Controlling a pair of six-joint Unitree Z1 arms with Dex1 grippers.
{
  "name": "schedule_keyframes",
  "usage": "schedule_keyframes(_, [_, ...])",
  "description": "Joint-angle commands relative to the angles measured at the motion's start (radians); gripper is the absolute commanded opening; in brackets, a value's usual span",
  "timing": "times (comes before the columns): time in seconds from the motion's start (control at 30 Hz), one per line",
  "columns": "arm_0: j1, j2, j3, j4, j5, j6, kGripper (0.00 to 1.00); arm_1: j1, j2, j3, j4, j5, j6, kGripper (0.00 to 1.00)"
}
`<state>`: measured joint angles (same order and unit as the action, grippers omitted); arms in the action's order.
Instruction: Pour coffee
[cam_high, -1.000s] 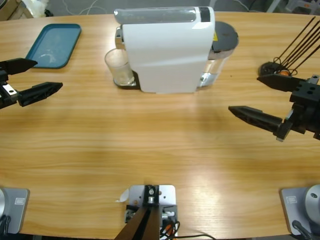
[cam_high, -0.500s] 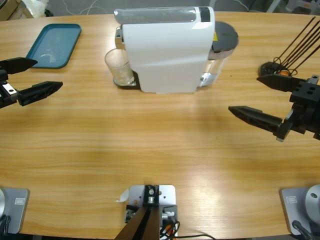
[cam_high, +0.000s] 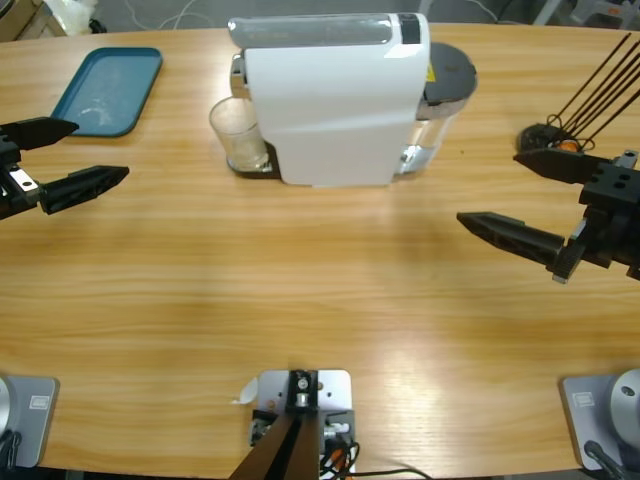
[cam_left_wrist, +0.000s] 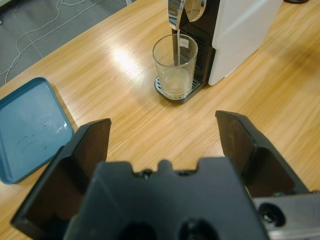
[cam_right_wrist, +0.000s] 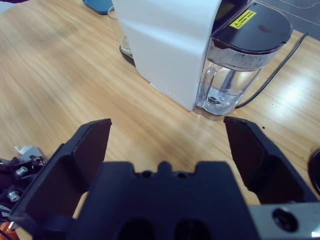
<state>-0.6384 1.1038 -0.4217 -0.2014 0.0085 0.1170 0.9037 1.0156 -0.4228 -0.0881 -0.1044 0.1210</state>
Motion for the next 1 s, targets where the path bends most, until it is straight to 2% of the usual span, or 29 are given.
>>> schedule_keyframes(0.03, [-0.015, 0.038, 0.038, -0.010, -0.007, 0.004, 0.899, -0.004, 0.036, 0.022, 0.014, 0.012, 0.003, 1.000])
schedule_keyframes(0.73, [-0.017, 0.045, 0.040, -0.010, -0.001, 0.003, 0.899, -0.040, 0.067, -0.010, 0.054, 0.011, 0.032, 0.999])
schedule_keyframes(0.87, [-0.017, 0.045, 0.040, -0.010, -0.001, 0.003, 0.899, -0.043, 0.063, -0.009, 0.054, 0.008, 0.033, 0.914])
schedule_keyframes(1.0, [-0.017, 0.045, 0.040, -0.010, 0.001, 0.003, 0.899, -0.048, 0.044, -0.002, 0.054, 0.005, 0.043, 0.913])
